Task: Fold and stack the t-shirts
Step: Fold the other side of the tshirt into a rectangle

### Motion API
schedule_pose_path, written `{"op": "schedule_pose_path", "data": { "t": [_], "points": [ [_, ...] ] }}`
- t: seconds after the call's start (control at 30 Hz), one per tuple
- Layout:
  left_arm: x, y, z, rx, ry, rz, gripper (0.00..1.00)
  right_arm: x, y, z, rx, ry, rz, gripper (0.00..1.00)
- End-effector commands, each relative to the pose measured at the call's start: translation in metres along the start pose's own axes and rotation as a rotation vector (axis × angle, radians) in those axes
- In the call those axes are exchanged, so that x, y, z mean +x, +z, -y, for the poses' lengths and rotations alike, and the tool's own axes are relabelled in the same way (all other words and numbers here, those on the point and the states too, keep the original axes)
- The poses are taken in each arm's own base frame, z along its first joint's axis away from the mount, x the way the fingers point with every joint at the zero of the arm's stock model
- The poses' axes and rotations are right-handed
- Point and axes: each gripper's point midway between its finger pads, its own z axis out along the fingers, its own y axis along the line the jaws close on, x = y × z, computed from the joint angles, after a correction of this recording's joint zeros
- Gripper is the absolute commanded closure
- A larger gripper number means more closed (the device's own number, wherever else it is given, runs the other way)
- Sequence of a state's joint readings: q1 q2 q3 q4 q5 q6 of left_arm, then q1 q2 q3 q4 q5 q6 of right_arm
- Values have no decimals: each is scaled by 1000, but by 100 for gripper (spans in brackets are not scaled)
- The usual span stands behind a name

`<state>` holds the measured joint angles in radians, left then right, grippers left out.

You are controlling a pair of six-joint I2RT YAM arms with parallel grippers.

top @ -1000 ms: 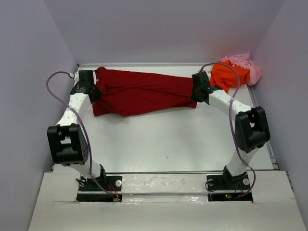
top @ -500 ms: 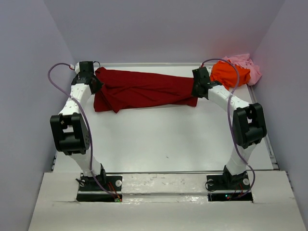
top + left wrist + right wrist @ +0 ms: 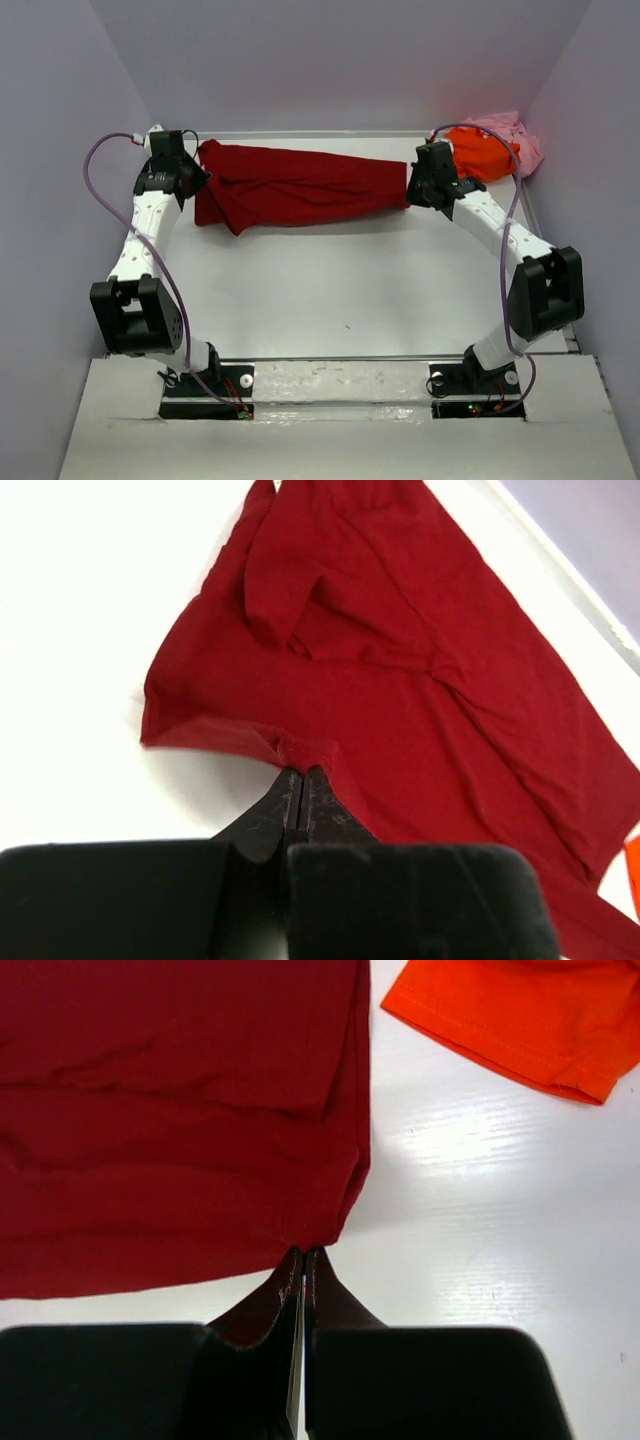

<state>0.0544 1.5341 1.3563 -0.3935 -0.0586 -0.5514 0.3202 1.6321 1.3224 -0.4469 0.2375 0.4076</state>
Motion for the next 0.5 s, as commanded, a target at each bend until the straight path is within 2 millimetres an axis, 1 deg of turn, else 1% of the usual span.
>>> {"op": "schedule_pose_path", "data": {
  "t": [0.0, 0.03, 0.07, 0.1, 0.13, 0.23, 0.27, 0.33, 0.43, 0.47],
  "points": [
    [-8, -43, 6, 74, -5, 38, 100, -1, -29, 3, -30, 11, 26, 100],
    [-9, -51, 6, 82, -6, 49, 100, 1, -32, 4, -33, 12, 25, 100],
    [-5, -52, 3, 78, -4, 45, 100, 2, -37, 4, -43, 16, 27, 100],
    [-5, -58, 2, 86, -6, 52, 100, 9, -38, 7, -41, 19, 13, 100],
    [1, -58, 0, 86, -4, 39, 100, 12, -39, 7, -48, 19, 6, 100],
    [6, -63, -4, 87, -5, 40, 100, 21, -42, 6, -67, 20, -19, 100],
    [8, -62, -5, 84, -5, 35, 100, 22, -42, 5, -72, 18, -25, 100],
    [7, -63, -5, 87, -4, 40, 100, 25, -40, 4, -75, 14, -37, 100],
    [3, -54, -7, 59, 1, 51, 100, 18, -33, 1, -68, 6, -35, 100],
    [-2, -54, -4, 60, 0, 57, 100, 17, -31, 1, -63, 4, -35, 100]
  ]
}}
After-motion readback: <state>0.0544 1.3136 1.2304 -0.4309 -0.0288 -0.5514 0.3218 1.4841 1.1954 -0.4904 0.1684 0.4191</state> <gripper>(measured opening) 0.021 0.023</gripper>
